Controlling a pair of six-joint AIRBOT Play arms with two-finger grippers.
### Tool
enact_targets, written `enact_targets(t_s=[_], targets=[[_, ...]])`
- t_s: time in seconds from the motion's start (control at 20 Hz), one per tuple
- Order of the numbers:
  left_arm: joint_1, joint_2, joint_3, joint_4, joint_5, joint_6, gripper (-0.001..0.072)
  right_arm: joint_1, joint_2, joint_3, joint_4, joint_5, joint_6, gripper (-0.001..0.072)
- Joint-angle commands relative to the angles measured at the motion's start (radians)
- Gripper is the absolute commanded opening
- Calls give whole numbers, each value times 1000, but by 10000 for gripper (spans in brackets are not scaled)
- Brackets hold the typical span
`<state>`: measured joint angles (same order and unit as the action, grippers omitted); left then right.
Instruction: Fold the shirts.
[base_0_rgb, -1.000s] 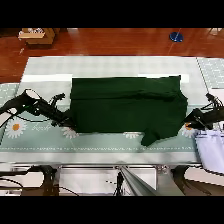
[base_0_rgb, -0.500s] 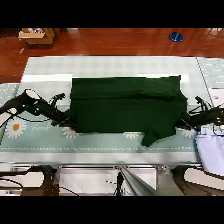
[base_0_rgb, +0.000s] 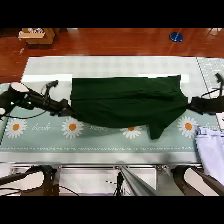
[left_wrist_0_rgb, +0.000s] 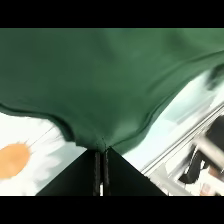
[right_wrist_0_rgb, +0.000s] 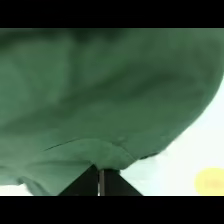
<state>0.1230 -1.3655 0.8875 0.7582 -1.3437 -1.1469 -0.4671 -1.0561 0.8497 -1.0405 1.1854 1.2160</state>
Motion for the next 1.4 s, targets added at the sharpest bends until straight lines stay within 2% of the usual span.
enact_targets(t_s=[0.0,0.15,0.3,0.45,0.65,1.05,1.3,1.35], targets=[[8,81,89,-53,0,8,18,1,63,65,93,-38,2,31],[28,97,171,-52,5,8,18,2,63,128,156,-110,3,30],[56,96,190,-52,100,-7,18,2,34,170,170,-192,27,30],[50,69,190,-70,184,-6,18,2,-54,184,240,-227,26,30],[45,-33,190,-164,290,-5,18,15,-194,215,313,-347,12,30],[45,-322,335,-221,293,-10,18,154,-480,356,299,-592,19,30],[39,-426,418,-326,286,-10,20,155,-583,383,307,-616,25,33],[33,-436,418,-325,285,-10,20,159,-597,383,305,-603,24,67]])
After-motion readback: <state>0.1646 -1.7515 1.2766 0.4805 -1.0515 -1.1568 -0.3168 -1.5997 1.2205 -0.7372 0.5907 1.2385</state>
